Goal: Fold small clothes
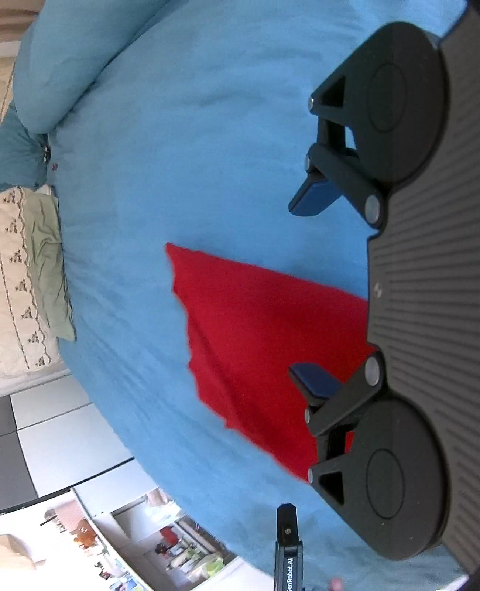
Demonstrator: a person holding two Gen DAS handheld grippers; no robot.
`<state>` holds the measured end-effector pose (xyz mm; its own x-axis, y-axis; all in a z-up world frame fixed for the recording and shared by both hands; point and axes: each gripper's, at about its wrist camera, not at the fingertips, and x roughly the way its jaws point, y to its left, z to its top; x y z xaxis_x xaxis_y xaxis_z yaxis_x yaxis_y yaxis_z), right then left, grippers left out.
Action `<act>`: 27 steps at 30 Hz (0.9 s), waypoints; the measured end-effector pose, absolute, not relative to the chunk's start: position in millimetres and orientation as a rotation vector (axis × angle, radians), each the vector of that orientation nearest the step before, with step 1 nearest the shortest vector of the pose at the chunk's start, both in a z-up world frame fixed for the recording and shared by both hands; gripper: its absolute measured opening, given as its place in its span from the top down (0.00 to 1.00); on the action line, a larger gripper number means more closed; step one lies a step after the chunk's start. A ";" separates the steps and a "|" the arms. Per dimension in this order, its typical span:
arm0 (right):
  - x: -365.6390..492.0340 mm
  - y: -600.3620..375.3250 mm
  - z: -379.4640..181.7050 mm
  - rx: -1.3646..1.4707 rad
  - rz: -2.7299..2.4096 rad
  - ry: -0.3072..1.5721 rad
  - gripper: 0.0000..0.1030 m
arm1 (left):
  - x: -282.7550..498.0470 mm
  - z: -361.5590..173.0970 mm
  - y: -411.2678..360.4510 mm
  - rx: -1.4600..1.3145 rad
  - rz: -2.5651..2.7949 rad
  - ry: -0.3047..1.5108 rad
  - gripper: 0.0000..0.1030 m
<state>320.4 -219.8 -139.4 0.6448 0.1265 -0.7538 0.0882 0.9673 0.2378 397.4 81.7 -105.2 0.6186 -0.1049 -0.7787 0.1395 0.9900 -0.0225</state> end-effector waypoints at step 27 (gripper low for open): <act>419.9 -223.4 -220.2 0.532 0.074 1.110 0.18 | 510.3 -200.6 74.5 -0.185 -0.509 1.148 0.37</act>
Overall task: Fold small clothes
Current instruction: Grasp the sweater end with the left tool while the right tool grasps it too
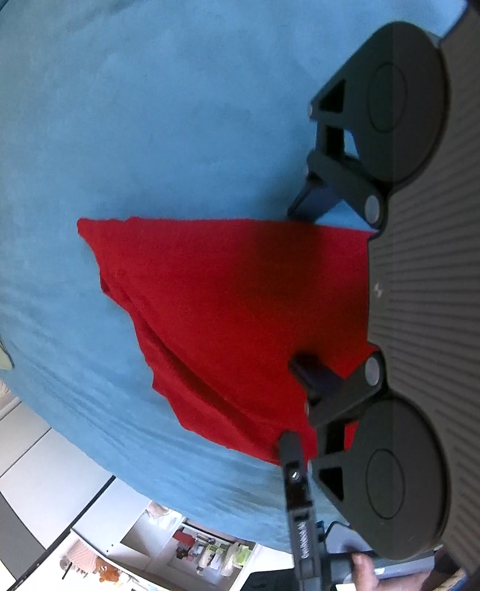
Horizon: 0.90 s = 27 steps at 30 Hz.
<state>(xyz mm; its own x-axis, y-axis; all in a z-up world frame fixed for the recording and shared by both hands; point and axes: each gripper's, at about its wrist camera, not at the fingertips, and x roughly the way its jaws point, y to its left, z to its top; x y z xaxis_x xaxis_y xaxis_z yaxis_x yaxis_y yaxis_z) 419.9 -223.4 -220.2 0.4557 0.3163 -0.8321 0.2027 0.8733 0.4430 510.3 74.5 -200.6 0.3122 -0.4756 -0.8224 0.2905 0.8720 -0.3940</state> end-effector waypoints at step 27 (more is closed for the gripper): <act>276.9 -276.3 -139.1 0.427 0.076 1.031 0.61 | 361.7 -160.5 -37.4 -0.060 -0.623 1.112 0.73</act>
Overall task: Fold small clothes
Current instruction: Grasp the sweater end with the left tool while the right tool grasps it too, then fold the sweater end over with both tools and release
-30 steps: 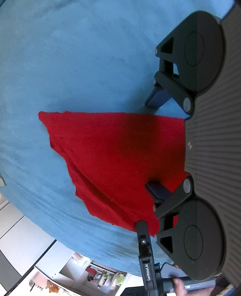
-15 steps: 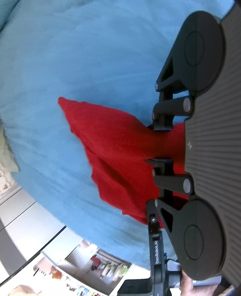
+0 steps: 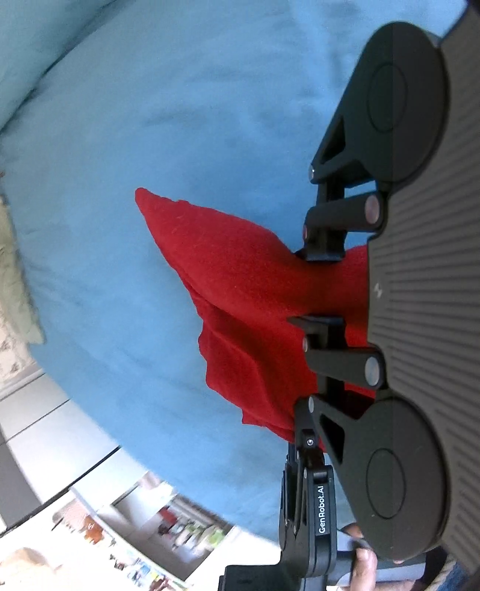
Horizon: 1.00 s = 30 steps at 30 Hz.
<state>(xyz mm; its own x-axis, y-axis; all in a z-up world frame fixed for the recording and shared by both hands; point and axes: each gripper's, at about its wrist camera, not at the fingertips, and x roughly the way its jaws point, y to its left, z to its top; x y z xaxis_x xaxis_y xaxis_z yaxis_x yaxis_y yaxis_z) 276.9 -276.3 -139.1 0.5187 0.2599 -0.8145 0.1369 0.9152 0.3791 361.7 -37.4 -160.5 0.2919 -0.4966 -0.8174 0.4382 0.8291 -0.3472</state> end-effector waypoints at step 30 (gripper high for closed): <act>173.1 -266.1 -42.2 0.302 0.000 0.827 0.00 | 245.2 -35.9 -22.9 0.129 -0.311 0.749 0.00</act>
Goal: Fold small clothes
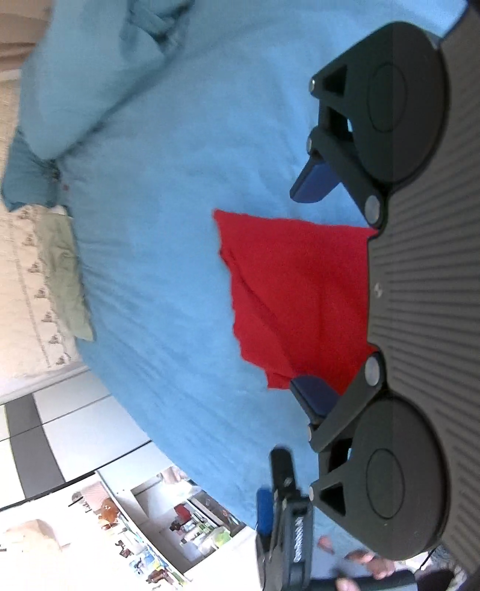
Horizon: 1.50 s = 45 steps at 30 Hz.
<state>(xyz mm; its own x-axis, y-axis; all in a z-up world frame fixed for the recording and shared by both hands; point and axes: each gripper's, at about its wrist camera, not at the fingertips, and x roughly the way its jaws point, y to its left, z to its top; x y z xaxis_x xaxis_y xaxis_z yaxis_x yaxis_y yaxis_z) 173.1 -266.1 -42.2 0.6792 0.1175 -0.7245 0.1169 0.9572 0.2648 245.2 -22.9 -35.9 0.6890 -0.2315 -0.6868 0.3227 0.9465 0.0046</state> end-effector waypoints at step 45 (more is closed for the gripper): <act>-27.6 -194.9 20.7 0.127 -0.359 0.932 0.00 | 42.6 -11.9 10.5 0.176 -0.155 0.755 0.00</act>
